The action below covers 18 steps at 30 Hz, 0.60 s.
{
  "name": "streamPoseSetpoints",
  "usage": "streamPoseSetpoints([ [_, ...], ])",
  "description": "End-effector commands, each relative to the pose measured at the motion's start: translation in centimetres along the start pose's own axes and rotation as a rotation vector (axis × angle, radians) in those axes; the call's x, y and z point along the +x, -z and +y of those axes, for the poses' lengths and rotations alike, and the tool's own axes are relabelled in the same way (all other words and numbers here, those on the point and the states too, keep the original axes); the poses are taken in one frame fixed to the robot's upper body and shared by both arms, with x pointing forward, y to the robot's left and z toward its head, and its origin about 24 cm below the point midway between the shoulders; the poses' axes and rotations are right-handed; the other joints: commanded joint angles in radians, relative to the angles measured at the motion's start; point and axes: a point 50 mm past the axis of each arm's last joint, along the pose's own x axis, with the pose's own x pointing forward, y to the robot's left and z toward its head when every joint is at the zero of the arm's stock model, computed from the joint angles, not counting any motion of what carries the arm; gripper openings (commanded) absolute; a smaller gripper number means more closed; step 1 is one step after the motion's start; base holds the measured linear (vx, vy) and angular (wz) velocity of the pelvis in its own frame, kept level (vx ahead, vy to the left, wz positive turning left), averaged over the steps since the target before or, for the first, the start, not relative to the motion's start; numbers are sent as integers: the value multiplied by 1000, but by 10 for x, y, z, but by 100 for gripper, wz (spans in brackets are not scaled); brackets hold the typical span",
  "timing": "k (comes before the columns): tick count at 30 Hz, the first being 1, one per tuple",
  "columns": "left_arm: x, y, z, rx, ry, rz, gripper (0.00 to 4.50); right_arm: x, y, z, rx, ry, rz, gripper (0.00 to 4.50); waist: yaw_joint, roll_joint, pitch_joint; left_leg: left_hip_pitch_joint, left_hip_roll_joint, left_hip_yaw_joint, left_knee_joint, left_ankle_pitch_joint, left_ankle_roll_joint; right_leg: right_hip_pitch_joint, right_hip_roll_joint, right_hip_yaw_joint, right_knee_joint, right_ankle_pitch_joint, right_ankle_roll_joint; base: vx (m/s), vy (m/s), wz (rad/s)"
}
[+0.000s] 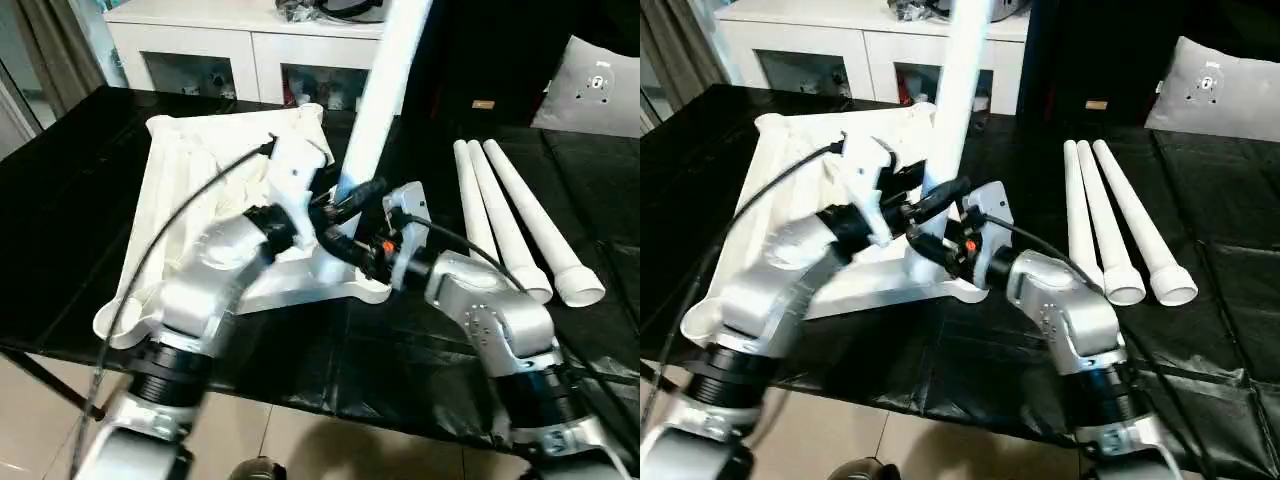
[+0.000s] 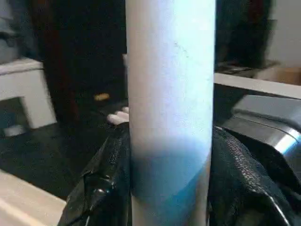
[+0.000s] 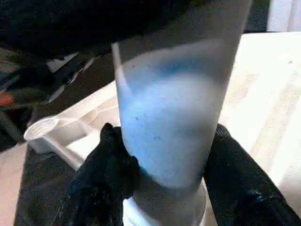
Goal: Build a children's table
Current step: Pick table leg
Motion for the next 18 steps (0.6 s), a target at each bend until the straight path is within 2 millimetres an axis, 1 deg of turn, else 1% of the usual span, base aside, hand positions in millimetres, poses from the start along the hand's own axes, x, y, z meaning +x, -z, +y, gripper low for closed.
streamPoseSetpoints([
  [1, -19, 13, 17, -28, -57, 80, 258, -9, -17, 2, -68, -43, -47, 191, -2, -8, -73, 25, 59, -18, -64, -112, 9, 40, -79, 42, -71, 43, -211, 0, 0, 0],
  [2, -21, 14, 16, -66, -40, 65, 258, -12, -16, 2, -82, -66, -27, 191, -1, -8, -74, 26, 59, -18, -62, -112, 10, 41, -81, 42, -69, 47, -217, 0, 0, 0],
  [3, -23, 14, 14, -117, -21, 35, 258, -17, -16, 3, -104, -96, -1, 191, 0, -12, -73, 24, 58, -18, -63, -111, 14, 44, -80, 42, -71, 48, -219, 0, 0, 0],
  [4, -24, 15, 13, -133, -17, 25, 258, -18, -16, 3, -108, -103, 5, 191, 1, -11, -74, 25, 59, -17, -61, -107, 16, 45, -81, 42, -70, 53, -220, 0, 0, 0],
  [5, -25, 17, 12, -168, -16, 13, 258, -22, -16, 3, -111, -119, 16, 191, 0, -13, -73, 25, 59, -16, -61, -108, 21, 43, -80, 43, -70, 51, -224, 0, 0, 0],
  [6, -26, 21, 12, -189, -20, 18, 258, -25, -16, 3, -115, -133, 27, 191, 2, -12, -73, 25, 59, -15, -60, -112, 22, 42, -80, 43, -72, 43, -224, 0, 0, 0],
  [8, -28, 29, 10, -252, -25, 29, 258, -31, -16, 4, -118, -155, 50, 191, 4, -17, -70, 27, 60, -14, -61, -124, 27, 42, -80, 44, -76, 4, -219, 0, 0, 0],
  [9, -29, 32, 9, -280, -22, 29, 258, -33, -16, 4, -116, -164, 63, 191, 3, -22, -70, 26, 60, -13, -62, -132, 26, 42, -81, 45, -79, -22, -215, 0, 0, 0],
  [10, -31, 37, 7, -311, -20, 26, 258, -36, -14, 5, -113, -177, 83, 191, 4, -20, -70, 26, 60, -14, -63, -128, 25, 43, -81, 44, -77, -27, -213, 0, 0, 0],
  [13, -34, 46, 5, -347, -30, 31, 258, -41, -8, 4, -115, -168, 129, 191, 2, -24, -69, 25, 60, -12, -62, -124, 30, 41, -81, 46, -82, -46, -205, 0, 0, 0],
  [14, -35, 49, 3, -405, -47, 11, 258, -42, -4, 3, -97, -154, 152, 191, 1, -28, -68, 26, 61, -11, -63, -129, 26, 41, -81, 46, -82, -62, -202, 0, 0, 0],
  [16, -35, 51, 2, -435, -54, 0, 258, -43, -3, 3, -86, -147, 161, 191, -1, -28, -69, 25, 60, -11, -62, -120, 29, 41, -79, 45, -83, -56, -203, 0, 0, 0],
  [17, -35, 55, 3, -489, -79, -11, 258, -43, 0, 3, -84, -137, 172, 191, -3, -32, -69, 26, 60, -10, -62, -120, 31, 40, -79, 45, -83, -56, -204, 0, 0, 0],
  [18, -35, 55, 3, -495, -81, -12, 258, -43, 0, 3, -84, -136, 173, 191, -4, -31, -69, 26, 60, -10, -61, -119, 30, 40, -79, 45, -81, -53, -207, 0, 0, 0],
])
